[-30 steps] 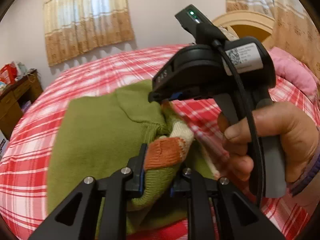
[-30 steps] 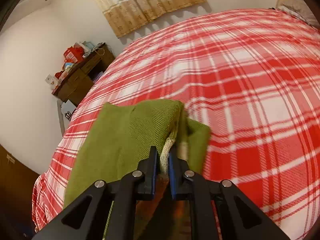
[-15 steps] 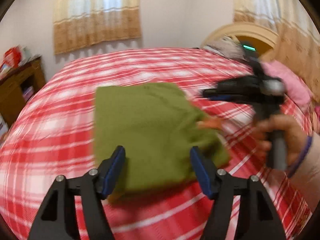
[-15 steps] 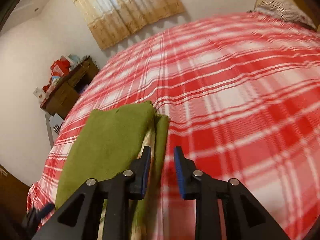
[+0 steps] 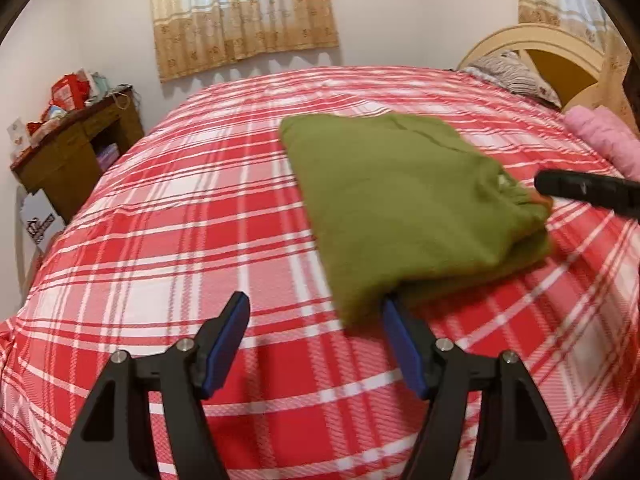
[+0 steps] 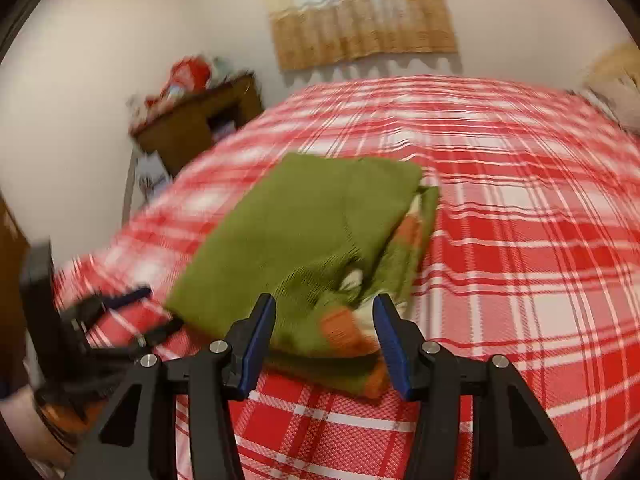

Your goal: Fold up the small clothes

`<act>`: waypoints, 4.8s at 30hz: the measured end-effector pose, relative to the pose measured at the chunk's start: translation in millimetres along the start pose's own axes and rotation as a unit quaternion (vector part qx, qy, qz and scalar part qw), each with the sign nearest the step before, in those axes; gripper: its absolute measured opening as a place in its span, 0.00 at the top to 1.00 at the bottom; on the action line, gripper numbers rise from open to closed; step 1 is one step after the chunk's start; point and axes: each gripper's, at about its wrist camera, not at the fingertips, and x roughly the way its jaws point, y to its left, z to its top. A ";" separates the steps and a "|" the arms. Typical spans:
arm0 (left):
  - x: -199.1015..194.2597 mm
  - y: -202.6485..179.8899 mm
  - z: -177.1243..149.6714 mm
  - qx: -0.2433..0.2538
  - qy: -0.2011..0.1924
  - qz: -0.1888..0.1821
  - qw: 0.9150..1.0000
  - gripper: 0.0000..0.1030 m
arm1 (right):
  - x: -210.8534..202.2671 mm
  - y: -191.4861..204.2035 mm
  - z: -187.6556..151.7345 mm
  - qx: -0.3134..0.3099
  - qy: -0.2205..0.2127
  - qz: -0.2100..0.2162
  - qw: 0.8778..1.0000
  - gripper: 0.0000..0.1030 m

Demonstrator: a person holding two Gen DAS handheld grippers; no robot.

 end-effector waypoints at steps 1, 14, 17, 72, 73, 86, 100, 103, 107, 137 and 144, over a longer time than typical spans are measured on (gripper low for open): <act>5.8 3.4 0.7 -0.001 0.003 0.006 1.000 0.31 | 5.8 3.0 -2.5 -0.012 0.011 -0.007 1.000 0.49; 9.3 -10.8 21.8 0.010 -0.010 -0.041 0.999 0.85 | -1.2 -12.2 -25.1 0.025 0.008 -0.098 0.995 0.90; 8.8 -13.6 16.2 0.026 -0.003 -0.041 0.999 0.84 | -6.0 -32.8 -41.0 0.086 0.010 -0.091 0.992 0.90; 91.2 -11.4 114.9 -0.049 0.014 0.061 0.997 0.39 | 102.7 -32.8 67.7 0.020 0.033 -0.121 0.992 0.98; 94.9 -15.0 112.4 -0.045 0.013 0.062 0.997 0.39 | 104.5 -38.7 64.2 0.023 0.026 -0.118 0.992 0.98; 97.8 -28.6 105.4 -0.022 -0.015 0.086 0.996 0.39 | 100.4 -49.0 58.0 0.040 -0.017 -0.100 0.994 0.98; 64.3 -21.4 97.4 -0.018 0.011 0.086 0.996 0.37 | 101.7 -37.0 58.1 0.008 -0.013 -0.150 0.989 0.98; 54.7 -15.7 92.9 -0.019 0.016 0.090 0.996 0.36 | 96.7 -23.7 56.8 -0.013 0.007 -0.188 0.982 0.98; 42.5 -6.5 85.6 -0.017 0.008 0.102 0.995 0.32 | 61.6 -10.4 38.5 0.019 -0.016 -0.183 0.983 0.98; 45.8 8.0 79.0 -0.016 0.016 0.023 0.999 0.00 | -13.4 -63.0 -18.6 0.198 -0.051 -0.031 0.978 0.32; 56.7 34.0 111.6 -0.078 -0.016 -0.027 0.996 0.00 | 8.8 -75.0 14.3 0.184 -0.055 -0.017 0.981 0.32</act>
